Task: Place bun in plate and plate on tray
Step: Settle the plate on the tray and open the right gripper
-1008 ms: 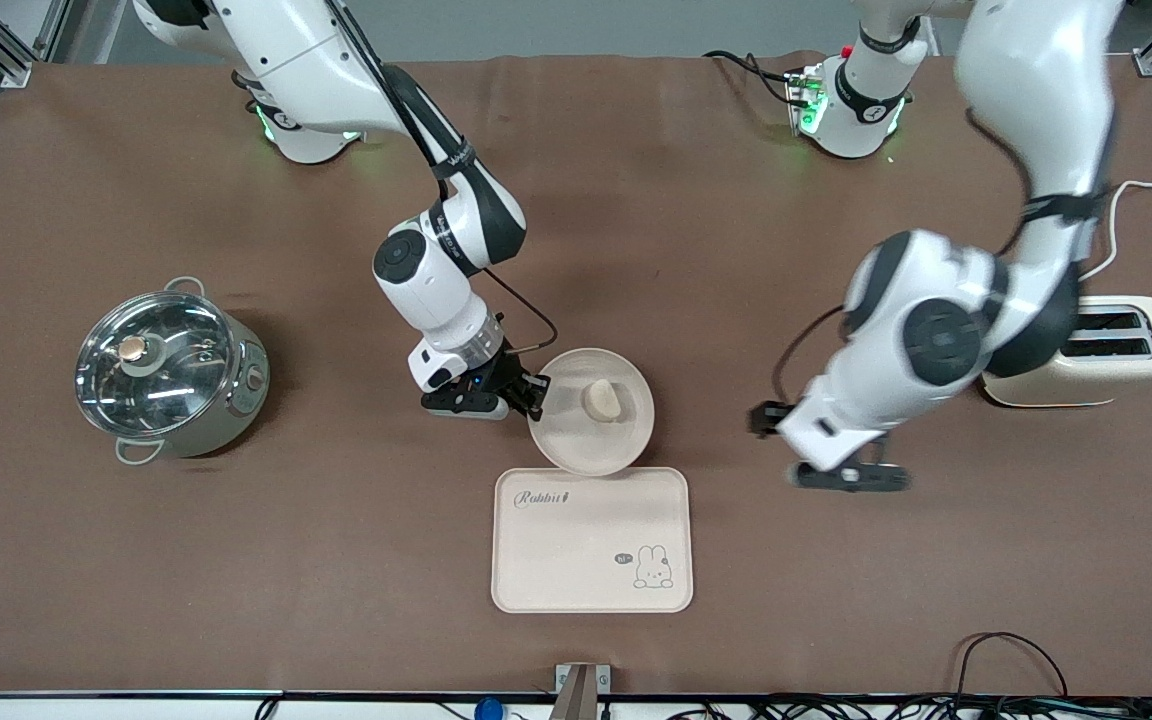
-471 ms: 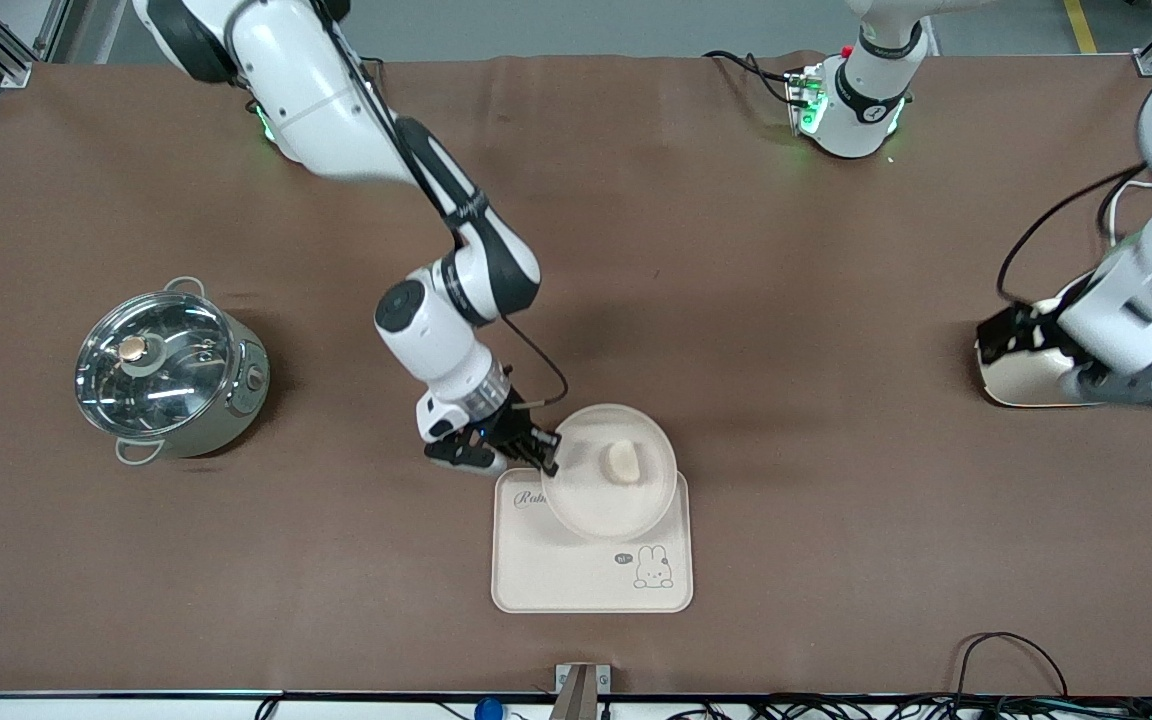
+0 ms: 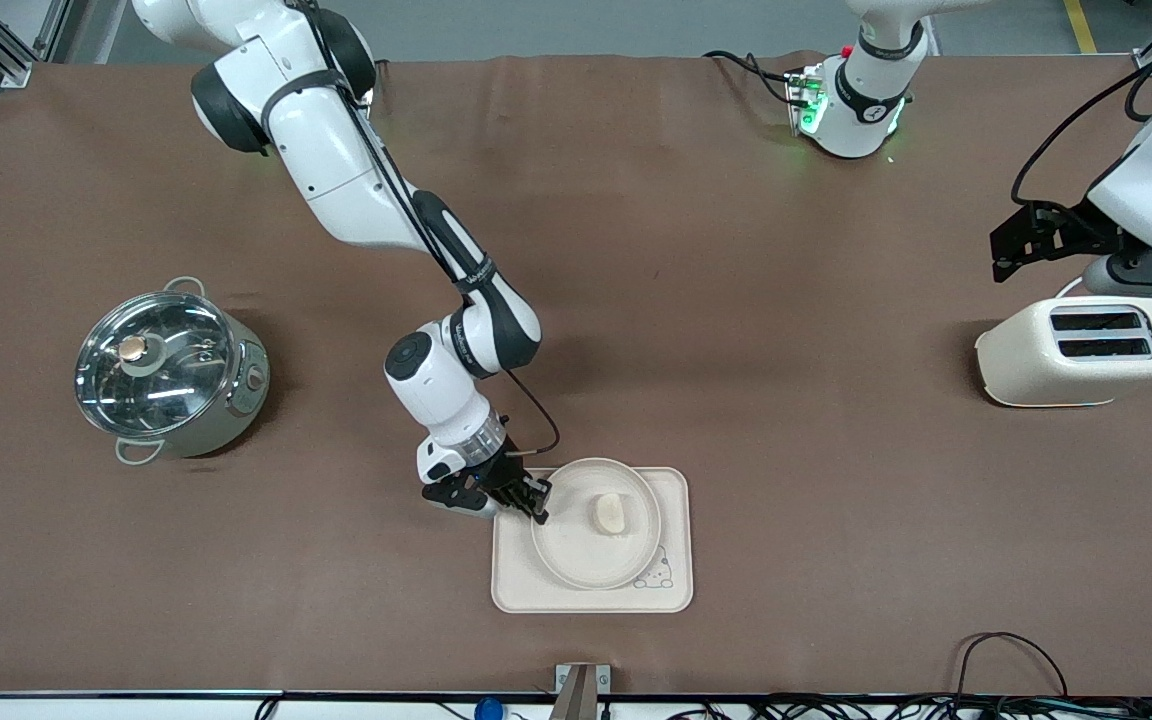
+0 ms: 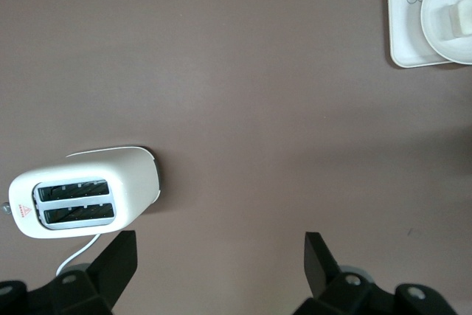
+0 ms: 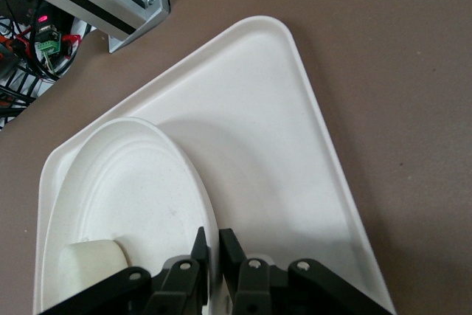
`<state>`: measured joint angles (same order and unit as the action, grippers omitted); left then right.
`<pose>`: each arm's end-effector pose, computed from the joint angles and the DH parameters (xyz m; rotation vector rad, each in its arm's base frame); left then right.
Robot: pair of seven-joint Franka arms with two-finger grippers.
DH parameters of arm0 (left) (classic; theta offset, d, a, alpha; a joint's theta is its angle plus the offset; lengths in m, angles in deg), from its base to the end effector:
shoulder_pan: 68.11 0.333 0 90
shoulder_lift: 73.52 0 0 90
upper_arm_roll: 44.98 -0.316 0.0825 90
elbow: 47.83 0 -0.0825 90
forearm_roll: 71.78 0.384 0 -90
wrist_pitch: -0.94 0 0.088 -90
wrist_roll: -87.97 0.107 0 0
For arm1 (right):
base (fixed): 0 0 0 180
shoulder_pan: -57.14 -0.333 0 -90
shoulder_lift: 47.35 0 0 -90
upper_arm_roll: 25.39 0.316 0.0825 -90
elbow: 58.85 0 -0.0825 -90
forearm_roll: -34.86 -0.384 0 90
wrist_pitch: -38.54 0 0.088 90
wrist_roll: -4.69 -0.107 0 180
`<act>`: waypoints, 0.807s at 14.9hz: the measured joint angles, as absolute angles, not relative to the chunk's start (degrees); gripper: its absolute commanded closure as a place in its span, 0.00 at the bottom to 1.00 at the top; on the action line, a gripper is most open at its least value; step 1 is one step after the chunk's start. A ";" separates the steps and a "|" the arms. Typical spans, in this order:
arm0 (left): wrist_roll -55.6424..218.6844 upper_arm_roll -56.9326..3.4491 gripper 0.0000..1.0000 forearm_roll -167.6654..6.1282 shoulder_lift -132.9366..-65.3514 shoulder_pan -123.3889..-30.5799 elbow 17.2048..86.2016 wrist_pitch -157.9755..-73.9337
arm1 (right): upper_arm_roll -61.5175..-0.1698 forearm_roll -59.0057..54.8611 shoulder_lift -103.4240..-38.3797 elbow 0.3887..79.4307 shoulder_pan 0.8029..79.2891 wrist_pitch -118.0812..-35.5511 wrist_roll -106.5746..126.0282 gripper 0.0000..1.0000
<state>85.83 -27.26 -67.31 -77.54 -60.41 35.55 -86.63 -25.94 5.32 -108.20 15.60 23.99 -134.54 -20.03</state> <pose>0.5656 -0.0842 0.6375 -3.0791 0.2054 -0.0188 0.6700 0.3877 0.1628 -2.5364 0.4435 -0.6102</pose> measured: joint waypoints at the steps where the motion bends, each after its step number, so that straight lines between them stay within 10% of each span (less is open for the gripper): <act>1: 85.83 -27.11 0.00 -67.33 -77.56 -60.58 35.59 -86.64 | -25.93 5.32 -108.27 16.61 23.99 -135.81 -19.10 1.00; 10: 83.40 -35.76 0.00 -67.36 -73.20 -72.11 40.94 -89.81 | -25.39 5.29 -102.94 27.53 22.91 -141.69 -18.45 1.00; 11: 83.53 -36.35 0.00 -67.36 -73.07 -72.04 41.11 -89.92 | -25.39 5.29 -102.38 28.58 22.59 -142.03 -18.45 0.91; 12: 83.58 -36.67 0.00 -67.36 -73.08 -71.97 41.13 -90.03 | -25.39 5.25 -101.96 29.24 22.40 -142.14 -18.46 0.54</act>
